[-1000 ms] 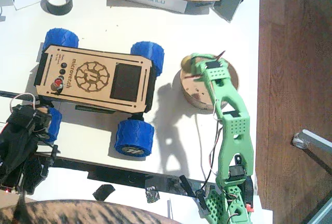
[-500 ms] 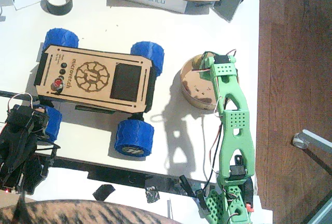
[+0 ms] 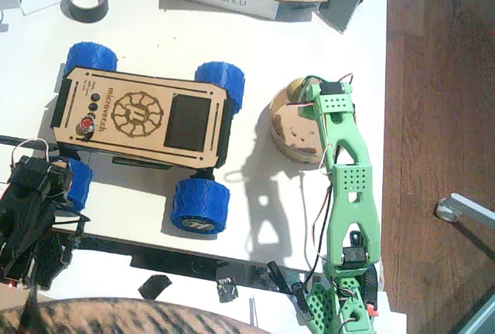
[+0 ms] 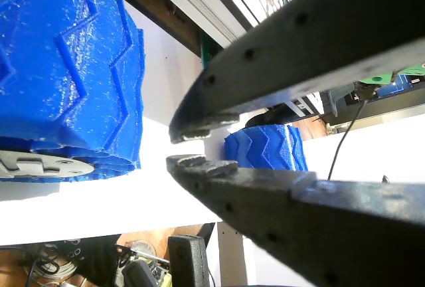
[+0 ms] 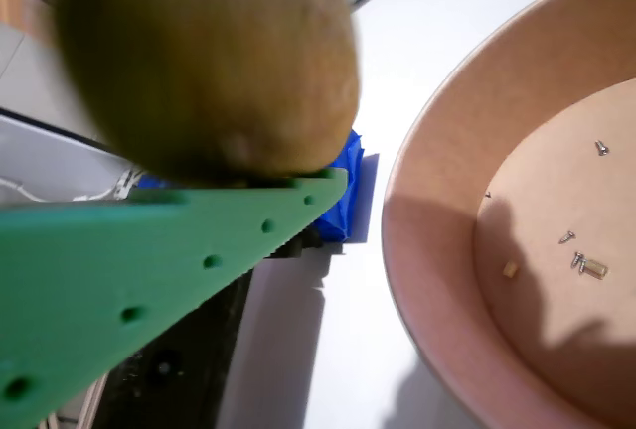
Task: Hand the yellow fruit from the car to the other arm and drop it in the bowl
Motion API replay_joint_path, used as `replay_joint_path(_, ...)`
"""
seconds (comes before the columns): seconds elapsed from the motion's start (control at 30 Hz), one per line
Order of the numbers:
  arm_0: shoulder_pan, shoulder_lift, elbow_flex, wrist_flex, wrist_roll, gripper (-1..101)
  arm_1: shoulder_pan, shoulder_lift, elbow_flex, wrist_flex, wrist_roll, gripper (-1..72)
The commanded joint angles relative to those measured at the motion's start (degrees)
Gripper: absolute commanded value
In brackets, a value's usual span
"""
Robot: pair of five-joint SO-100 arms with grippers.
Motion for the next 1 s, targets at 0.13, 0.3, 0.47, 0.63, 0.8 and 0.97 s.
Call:
replay_joint_path(0.13, -0.3, 0.4, -0.3, 0.4, 0.5, 0, 0.5, 2.5, -2.5, 0.4, 0.7, 33.3)
replay_joint_path(0.3, -0.3, 0.4, -0.3, 0.4, 0.5, 0, 0.5, 3.1, -1.2, 0.2, 0.7, 31.4)
replay_joint_path(0.47, -0.3, 0.4, -0.3, 0.4, 0.5, 0, 0.4, 6.1, 5.0, -3.4, 0.5, 18.1)
replay_joint_path(0.63, -0.3, 0.4, -0.3, 0.4, 0.5, 0, -2.8, 13.9, 18.5, -9.0, -1.1, 0.0)
replay_joint_path(0.8, -0.3, 0.4, -0.3, 0.4, 0.5, 1, -8.6, 27.6, 38.1, -14.4, -1.9, -0.1)
replay_joint_path(0.97, -0.3, 0.4, -0.3, 0.4, 0.5, 1, -14.5, 45.2, 59.4, -19.2, -3.1, -0.1)
